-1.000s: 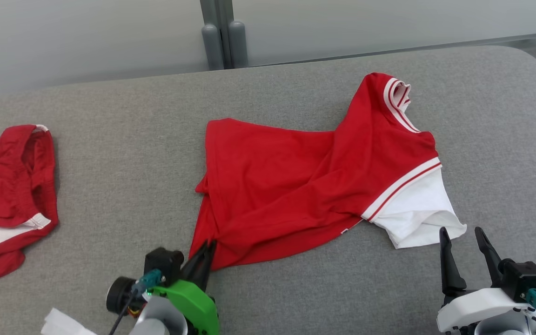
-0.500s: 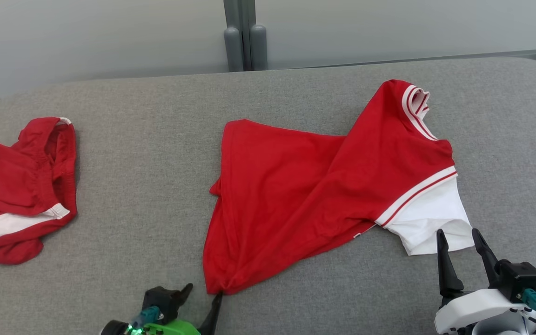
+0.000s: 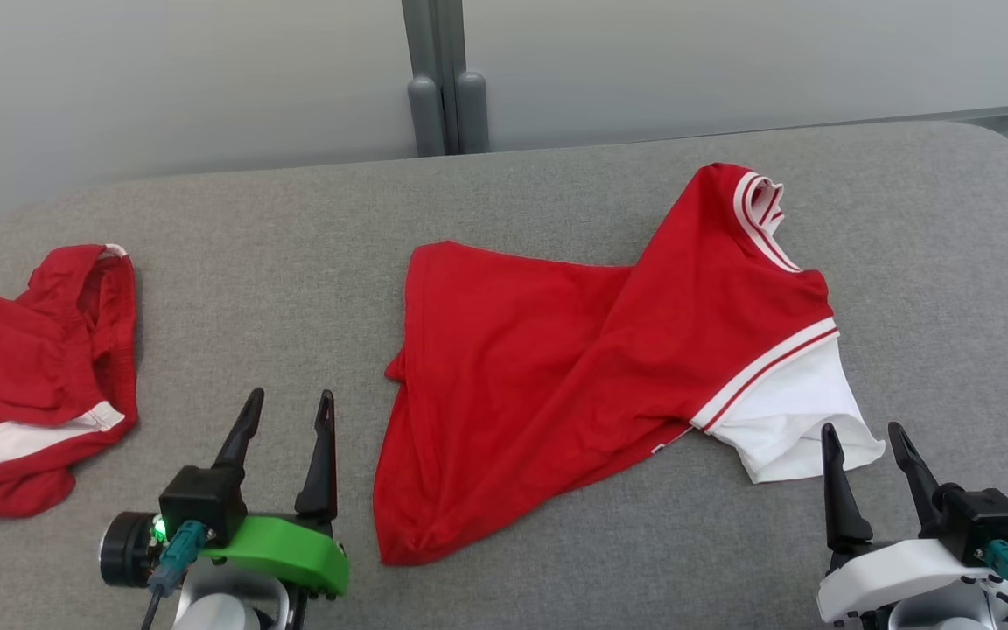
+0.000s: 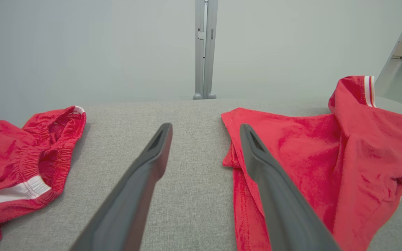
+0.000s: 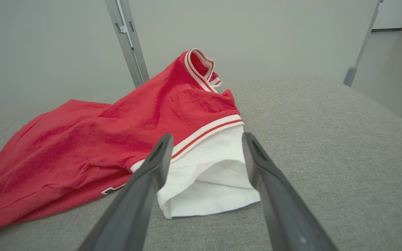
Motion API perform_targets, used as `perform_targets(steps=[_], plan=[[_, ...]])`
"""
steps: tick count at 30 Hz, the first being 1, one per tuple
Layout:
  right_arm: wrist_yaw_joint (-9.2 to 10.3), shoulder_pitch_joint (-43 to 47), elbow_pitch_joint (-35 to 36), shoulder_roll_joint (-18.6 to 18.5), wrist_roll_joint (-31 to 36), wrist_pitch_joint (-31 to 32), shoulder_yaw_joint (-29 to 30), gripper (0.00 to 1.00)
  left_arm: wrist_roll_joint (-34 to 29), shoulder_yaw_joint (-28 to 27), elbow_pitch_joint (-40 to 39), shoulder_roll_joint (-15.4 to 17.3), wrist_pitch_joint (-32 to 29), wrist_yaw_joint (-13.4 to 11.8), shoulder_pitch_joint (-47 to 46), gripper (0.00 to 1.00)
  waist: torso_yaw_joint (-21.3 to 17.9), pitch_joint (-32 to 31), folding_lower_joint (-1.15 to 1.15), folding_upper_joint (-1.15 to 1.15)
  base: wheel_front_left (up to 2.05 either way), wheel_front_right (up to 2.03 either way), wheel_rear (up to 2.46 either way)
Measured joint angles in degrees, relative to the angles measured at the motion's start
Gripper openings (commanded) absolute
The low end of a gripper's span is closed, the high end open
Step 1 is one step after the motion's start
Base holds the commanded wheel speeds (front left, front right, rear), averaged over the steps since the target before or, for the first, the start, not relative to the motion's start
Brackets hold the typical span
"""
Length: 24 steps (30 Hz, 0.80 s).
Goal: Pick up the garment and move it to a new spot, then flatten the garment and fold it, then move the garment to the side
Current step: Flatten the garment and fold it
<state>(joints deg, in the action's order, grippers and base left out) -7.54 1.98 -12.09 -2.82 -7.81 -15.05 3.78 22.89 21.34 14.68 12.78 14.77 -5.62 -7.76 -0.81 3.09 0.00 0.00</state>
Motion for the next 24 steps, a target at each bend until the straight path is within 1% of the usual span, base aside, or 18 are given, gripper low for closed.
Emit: perform_targets(steps=[2, 5, 9, 10, 11, 18, 24], plan=[[0.0, -0.01, 0.51, 0.0, 0.26, 0.0, -0.14, 1.0, -1.78, -2.08, -2.59, -1.27, 0.1, 0.67, 0.04, 1.0, -0.2, -0.48, 0.0, 0.0, 0.0, 0.0, 0.0], [0.0, -0.08, 1.24, 0.01, 0.7, 0.0, -0.52, 1.0, -5.76, -6.22, -7.25, -3.57, 0.26, 2.57, 1.25, 1.0, -0.41, -1.34, 0.0, 0.0, 0.0, 0.0, 0.0], [0.0, -0.09, 1.49, 0.0, 1.25, 0.0, -0.46, 1.0, -9.37, -11.28, -9.76, -6.36, 0.26, 4.53, 5.24, 1.0, -0.35, -2.39, 0.0, 0.0, 0.0, 0.0, 0.0], [0.0, -0.07, 1.46, 0.01, 1.49, 0.0, -0.35, 1.0, -10.79, -13.69, -10.37, -7.35, 0.26, 5.59, 6.66, 1.0, -0.13, -2.86, 0.0, 0.0, 0.0, 0.0, 0.0], [0.0, -0.03, 1.43, 0.0, 1.61, 0.0, -0.32, 1.0, -11.6, -14.89, -10.44, -7.77, 0.26, 5.99, 7.43, 1.0, -0.01, -3.08, 0.0, 0.0, 0.0, 0.0, 0.0], [0.0, 0.19, 0.55, 0.0, 3.26, 0.0, 0.45, 1.0, -13.46, -20.8, -8.92, -9.1, 0.26, 8.65, 10.9, 1.0, 0.46, -4.15, 0.0, 0.0, 0.0, 0.0, 0.0], [0.0, 0.7, -0.76, -0.04, 3.92, 0.0, 0.01, 1.0, -14.54, -22.96, -7.09, -9.6, 0.27, 10.69, 12.42, 1.0, 0.67, -4.35, 0.0, 0.0, 0.0, 0.0, 0.0]])
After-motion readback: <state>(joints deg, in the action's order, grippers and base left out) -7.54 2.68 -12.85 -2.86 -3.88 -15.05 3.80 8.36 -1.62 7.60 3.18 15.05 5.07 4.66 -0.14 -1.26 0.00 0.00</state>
